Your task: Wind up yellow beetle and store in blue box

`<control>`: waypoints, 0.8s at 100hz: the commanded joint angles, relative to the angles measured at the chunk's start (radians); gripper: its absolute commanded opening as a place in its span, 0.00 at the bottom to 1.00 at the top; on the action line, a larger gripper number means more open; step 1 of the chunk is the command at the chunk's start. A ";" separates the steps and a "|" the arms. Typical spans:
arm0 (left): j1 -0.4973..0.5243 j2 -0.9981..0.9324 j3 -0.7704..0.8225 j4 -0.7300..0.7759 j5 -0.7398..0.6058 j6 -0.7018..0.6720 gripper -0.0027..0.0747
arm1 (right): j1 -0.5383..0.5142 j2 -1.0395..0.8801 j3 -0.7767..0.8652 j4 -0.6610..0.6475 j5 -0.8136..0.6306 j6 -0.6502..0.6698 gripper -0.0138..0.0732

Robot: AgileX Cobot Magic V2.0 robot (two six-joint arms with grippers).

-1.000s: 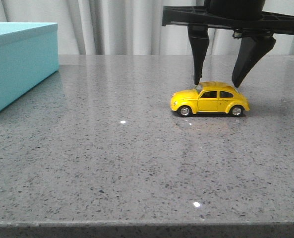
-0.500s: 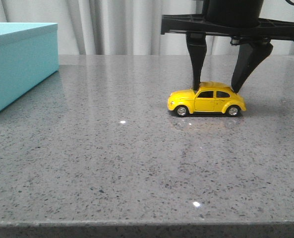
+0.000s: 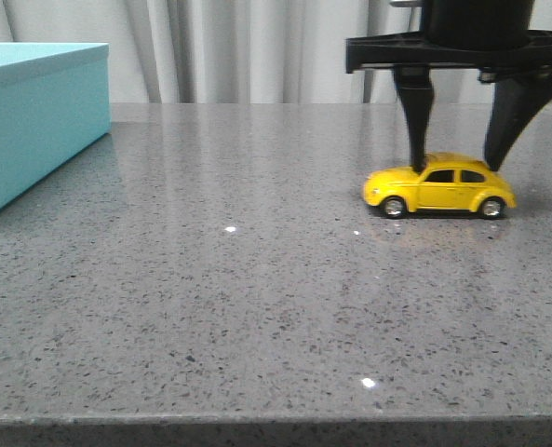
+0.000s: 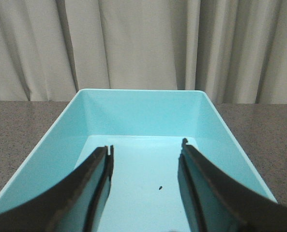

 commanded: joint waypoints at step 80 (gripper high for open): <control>-0.008 0.009 -0.039 -0.010 -0.081 -0.007 0.44 | -0.026 -0.269 -0.108 -0.057 0.000 -0.063 0.65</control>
